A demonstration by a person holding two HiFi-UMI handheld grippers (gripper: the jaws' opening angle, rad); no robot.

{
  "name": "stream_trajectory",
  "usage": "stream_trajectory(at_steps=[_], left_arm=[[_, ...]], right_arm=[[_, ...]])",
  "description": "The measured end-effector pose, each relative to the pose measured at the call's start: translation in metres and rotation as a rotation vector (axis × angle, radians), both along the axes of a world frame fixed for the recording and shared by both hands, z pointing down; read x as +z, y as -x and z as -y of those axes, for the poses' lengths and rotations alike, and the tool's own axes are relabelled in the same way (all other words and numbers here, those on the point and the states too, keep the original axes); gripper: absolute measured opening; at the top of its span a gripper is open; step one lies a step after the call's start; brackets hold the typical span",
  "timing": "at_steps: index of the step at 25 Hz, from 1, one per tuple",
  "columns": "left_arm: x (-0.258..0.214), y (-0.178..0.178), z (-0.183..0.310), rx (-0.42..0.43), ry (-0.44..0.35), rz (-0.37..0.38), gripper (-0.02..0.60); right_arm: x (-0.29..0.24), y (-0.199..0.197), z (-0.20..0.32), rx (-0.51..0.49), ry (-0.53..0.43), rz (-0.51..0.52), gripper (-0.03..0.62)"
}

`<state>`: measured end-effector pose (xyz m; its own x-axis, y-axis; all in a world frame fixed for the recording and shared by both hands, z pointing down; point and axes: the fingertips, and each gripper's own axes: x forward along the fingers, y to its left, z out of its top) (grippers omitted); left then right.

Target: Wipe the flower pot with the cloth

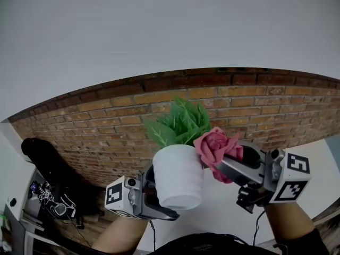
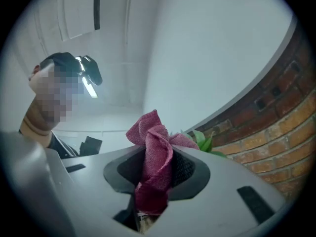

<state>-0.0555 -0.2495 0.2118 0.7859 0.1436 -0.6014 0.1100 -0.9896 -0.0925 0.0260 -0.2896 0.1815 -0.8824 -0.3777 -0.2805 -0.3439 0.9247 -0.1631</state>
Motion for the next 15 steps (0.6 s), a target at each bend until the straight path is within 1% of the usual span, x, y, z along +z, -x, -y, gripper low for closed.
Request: stream_trajectory(at_steps=[2,5,8,11,15], left_arm=[[-0.002,-0.001,-0.002,0.029,0.024,-0.025,0.545],[-0.003,-0.001,-0.002,0.039,0.04,-0.052,0.545],[-0.002,-0.002,0.003,0.014,0.063,-0.077,0.545],[0.0,-0.002,0.01,-0.002,0.076,-0.108,0.545],[0.001,0.001,0.015,-0.029,0.067,-0.092,0.545]], right_arm=[[0.006,0.002,0.006,0.042,0.01,-0.014,0.106],[0.011,0.01,0.002,0.04,0.005,-0.019,0.106],[0.011,0.014,-0.011,-0.008,-0.011,-0.017,0.106],[0.011,0.017,-0.029,-0.06,-0.049,-0.029,0.106],[0.007,0.027,-0.05,-0.126,-0.086,-0.077,0.106]])
